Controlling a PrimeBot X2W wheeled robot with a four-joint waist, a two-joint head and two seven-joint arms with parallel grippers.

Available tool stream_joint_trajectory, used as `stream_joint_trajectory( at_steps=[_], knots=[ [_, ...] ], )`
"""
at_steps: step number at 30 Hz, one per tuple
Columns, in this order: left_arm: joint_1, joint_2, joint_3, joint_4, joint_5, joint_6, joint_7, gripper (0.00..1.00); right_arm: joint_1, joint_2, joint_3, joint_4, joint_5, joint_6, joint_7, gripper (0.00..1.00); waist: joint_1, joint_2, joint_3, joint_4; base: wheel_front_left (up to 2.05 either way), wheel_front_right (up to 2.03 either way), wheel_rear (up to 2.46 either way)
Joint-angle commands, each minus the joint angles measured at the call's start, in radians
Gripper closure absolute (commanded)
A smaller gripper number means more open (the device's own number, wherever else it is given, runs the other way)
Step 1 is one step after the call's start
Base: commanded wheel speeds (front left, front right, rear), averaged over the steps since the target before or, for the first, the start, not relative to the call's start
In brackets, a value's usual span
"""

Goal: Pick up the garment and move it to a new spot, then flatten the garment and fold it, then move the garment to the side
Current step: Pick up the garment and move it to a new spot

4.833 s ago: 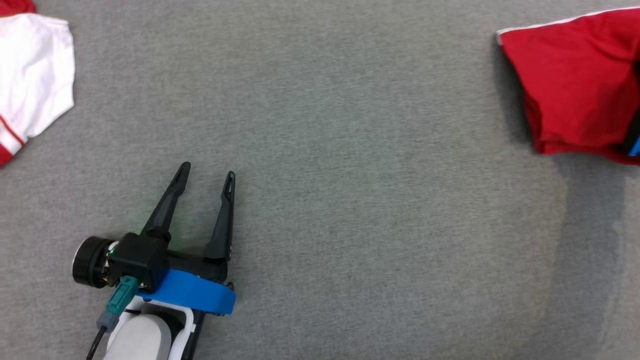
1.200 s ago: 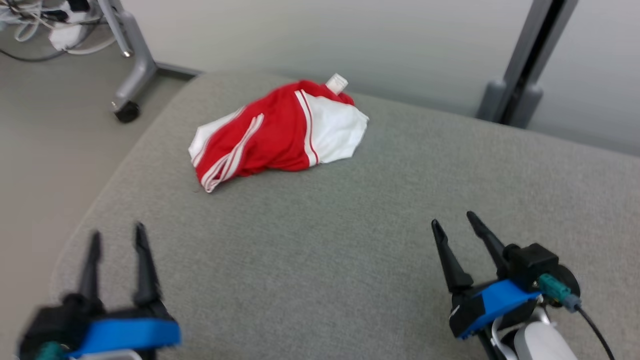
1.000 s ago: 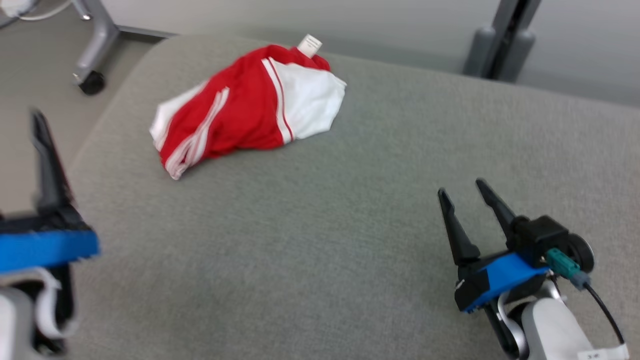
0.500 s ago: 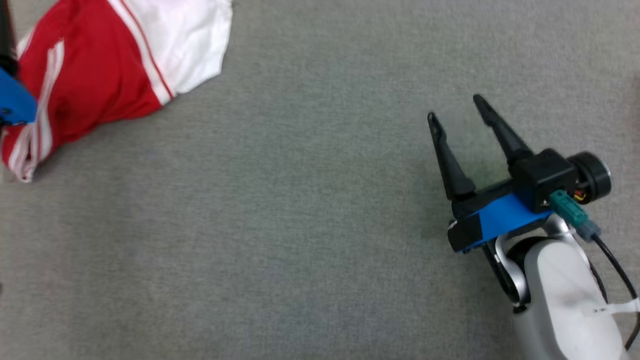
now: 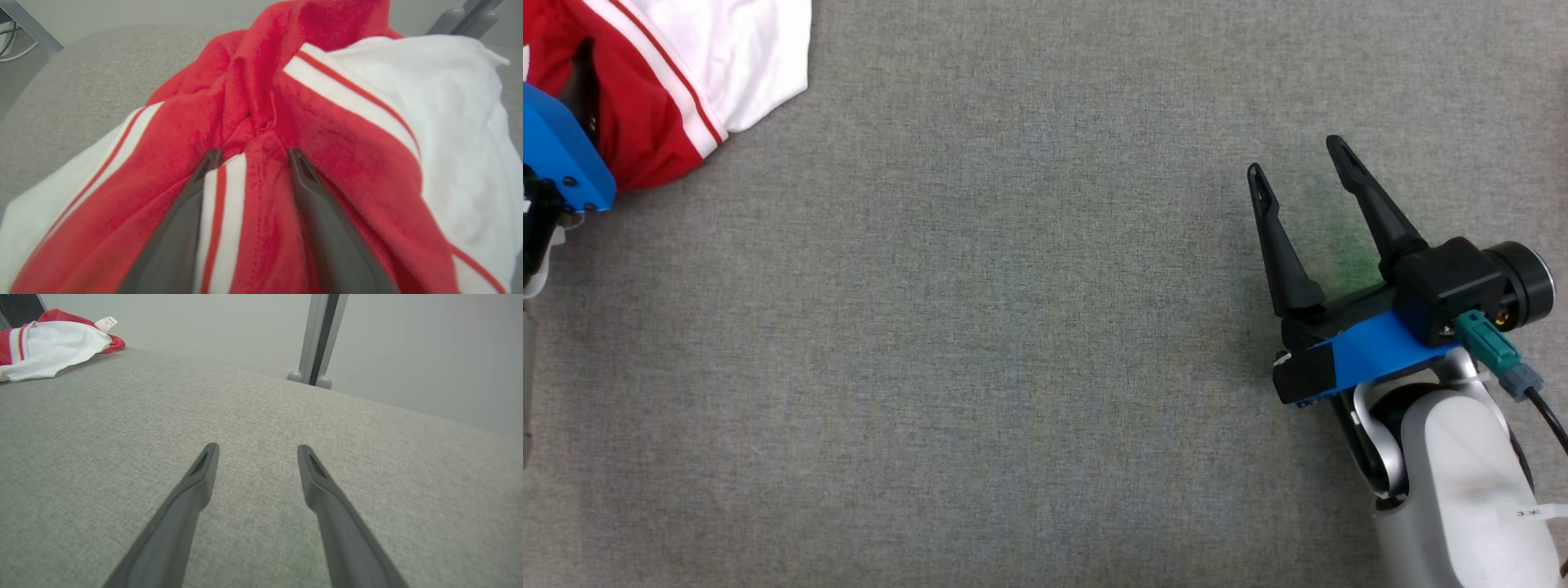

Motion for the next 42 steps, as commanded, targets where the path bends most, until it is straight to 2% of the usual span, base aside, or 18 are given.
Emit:
stream_joint_trajectory(
  at_steps=[1, 2, 12, 21, 27, 34, 38, 42],
  knots=[
    [-0.013, 0.000, -0.018, 0.007, -0.007, -0.007, -0.004, 0.87, 0.014, -0.002, 0.000, 0.004, 0.006, 0.000, -0.008, 0.00, -0.0002, 0.0000, -0.005, -0.001, 0.00, 0.00, 0.00],
    [-0.015, 0.005, -0.032, 0.006, -0.012, -0.007, -0.008, 1.00, 0.016, -0.002, 0.002, 0.009, 0.010, 0.000, -0.011, 0.00, -0.0002, 0.0000, -0.009, -0.002, 0.00, 0.00, 0.00],
    [-0.028, 0.093, -0.147, -0.046, -0.017, -0.008, -0.081, 1.00, 0.019, -0.002, 0.011, 0.082, 0.064, 0.000, -0.056, 0.00, -0.0002, 0.0000, -0.129, -0.008, 0.00, 0.00, 0.00],
    [-0.019, 0.142, -0.258, -0.252, -0.002, -0.005, -0.107, 1.00, 0.084, -0.002, -0.010, 0.199, 0.126, 0.000, -0.113, 0.00, -0.0002, 0.0000, -0.354, -0.075, 0.00, 0.00, 0.00],
    [-0.008, 0.093, -0.313, -0.431, -0.022, -0.005, -0.073, 1.00, 0.138, -0.002, -0.038, 0.259, 0.151, 0.000, -0.136, 0.00, -0.0002, 0.0000, -0.475, -0.159, 0.00, 0.00, 0.00],
    [-0.007, -0.024, -0.317, -0.570, -0.077, 0.047, -0.067, 1.00, 0.176, -0.002, -0.078, 0.275, 0.165, 0.000, -0.152, 0.00, -0.0002, 0.0000, -0.492, -0.241, 0.00, 0.00, 0.00],
    [0.076, -0.081, -0.312, -0.558, -0.120, 0.089, -0.103, 1.00, 0.188, -0.001, -0.091, 0.281, 0.174, 0.000, -0.162, 0.00, -0.0002, 0.0000, -0.471, -0.267, 0.00, 0.00, 0.00],
    [0.204, -0.106, -0.316, -0.457, -0.152, 0.107, -0.163, 1.00, 0.179, -0.002, -0.084, 0.288, 0.190, 0.000, -0.177, 0.00, -0.0002, 0.0000, -0.437, -0.285, 0.00, 0.00, 0.00]
  ],
)
